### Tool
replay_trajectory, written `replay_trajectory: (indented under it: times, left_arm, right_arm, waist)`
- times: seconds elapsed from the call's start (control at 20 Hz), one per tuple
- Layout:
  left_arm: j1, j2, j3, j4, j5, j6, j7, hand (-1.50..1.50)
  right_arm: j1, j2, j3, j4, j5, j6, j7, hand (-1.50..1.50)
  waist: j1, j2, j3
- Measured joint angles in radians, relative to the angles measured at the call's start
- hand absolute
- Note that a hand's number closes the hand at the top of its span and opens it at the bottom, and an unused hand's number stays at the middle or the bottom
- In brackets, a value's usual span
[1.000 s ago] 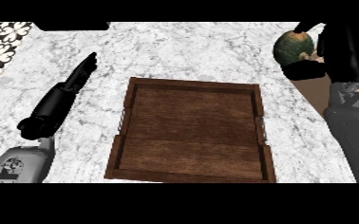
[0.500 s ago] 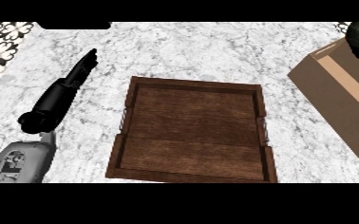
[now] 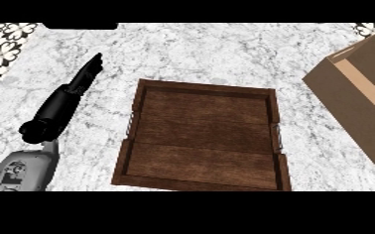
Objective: Pick the squash from the tray and place it in the cardboard box
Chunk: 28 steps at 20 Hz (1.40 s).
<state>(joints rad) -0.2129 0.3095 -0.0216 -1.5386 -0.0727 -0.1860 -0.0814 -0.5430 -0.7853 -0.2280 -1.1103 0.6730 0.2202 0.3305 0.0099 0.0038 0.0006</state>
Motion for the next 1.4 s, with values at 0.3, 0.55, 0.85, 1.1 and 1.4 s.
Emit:
replay_trajectory:
  times: [0.3, 0.55, 0.85, 1.1, 1.4]
  left_arm:
    - [-0.018, -0.011, -0.001, -0.004, -0.011, -0.002, 0.019, 0.00]
    - [-0.009, -0.021, 0.004, 0.007, -0.013, -0.009, 0.002, 0.00]
    - [-0.013, -0.026, 0.006, 0.022, -0.025, -0.006, -0.005, 0.00]
    - [-0.001, -0.029, 0.011, 0.027, -0.026, -0.002, -0.014, 0.00]
    - [0.008, -0.036, 0.008, 0.009, -0.033, 0.003, -0.011, 0.00]
  right_arm:
    - [-0.006, -0.069, 0.003, 0.166, -0.016, 0.143, -0.099, -1.50]
    - [-0.005, -0.101, 0.002, 0.279, -0.038, 0.222, -0.258, -1.50]
    - [-0.021, -0.076, -0.103, 0.309, -0.142, 0.163, -0.435, -1.50]
    - [-0.101, -0.012, -0.335, 0.370, -0.361, 0.101, -0.445, -1.50]
    - [-0.117, -0.043, -0.536, 0.483, -0.529, 0.067, -0.415, -1.50]
  waist:
    - [0.001, 0.000, 0.000]
    - [0.000, 0.000, 0.000]
    - [-0.007, -0.004, 0.001]
    - [-0.015, -0.007, 0.002]
    - [-0.010, -0.004, 0.001]
